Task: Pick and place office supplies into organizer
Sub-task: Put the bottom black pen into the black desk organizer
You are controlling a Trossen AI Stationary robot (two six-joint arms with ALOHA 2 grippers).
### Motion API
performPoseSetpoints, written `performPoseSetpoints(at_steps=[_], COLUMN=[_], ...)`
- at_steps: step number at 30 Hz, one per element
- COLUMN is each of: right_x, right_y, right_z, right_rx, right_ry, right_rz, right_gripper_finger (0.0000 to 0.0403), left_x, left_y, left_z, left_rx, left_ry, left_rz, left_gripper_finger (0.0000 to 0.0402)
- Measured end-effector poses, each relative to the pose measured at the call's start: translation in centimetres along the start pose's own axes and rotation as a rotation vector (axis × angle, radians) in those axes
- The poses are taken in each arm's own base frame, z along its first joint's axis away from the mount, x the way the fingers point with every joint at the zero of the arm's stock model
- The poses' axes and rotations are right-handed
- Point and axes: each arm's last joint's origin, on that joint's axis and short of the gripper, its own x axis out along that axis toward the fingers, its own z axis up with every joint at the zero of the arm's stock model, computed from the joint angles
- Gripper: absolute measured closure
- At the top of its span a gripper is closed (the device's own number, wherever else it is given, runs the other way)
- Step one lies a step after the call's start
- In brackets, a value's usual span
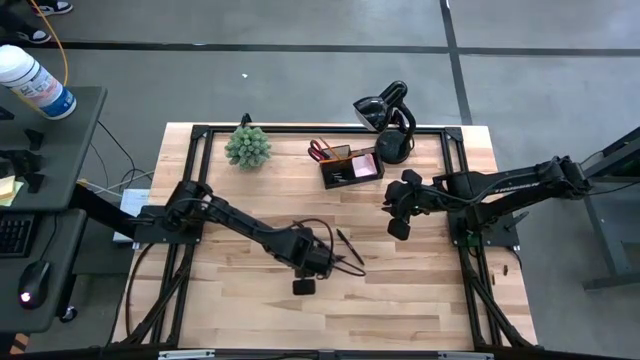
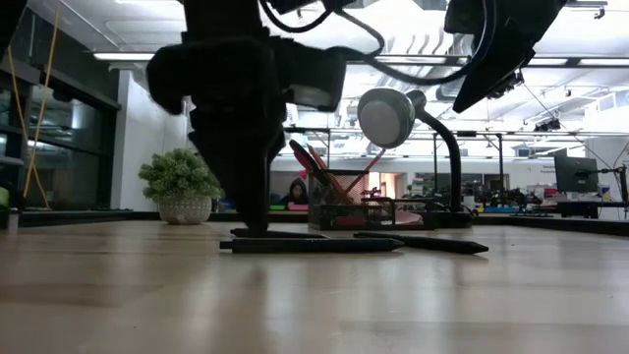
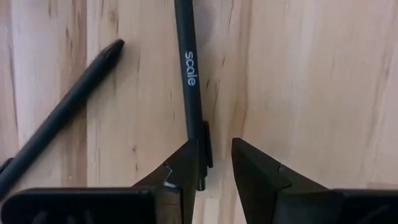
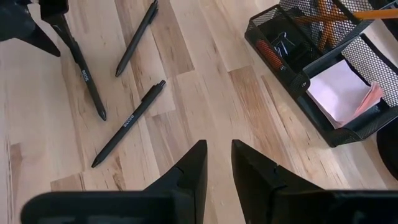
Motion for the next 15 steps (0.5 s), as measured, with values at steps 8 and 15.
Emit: performPoseSetpoints(at_steps=[8,15], right_x=[0.00,0.00], right_y=[0.00,0.01], right_z=[0.00,0.01], right_rx=[0.003,0.003], right_ry=[0.000,-0.001], right_rz=[0.000,0.000], right_gripper_finger=[0.0336,0.0336], left_x=[-0.05,0.23], left_y=[0.05,0.04], left_z=[0.03,-0.01], left_rx=[0.001,0.000], left_ry=[-0.007,0.001], left_rz=[0.016,0.018], left_gripper_finger=[0.0316,0.0316])
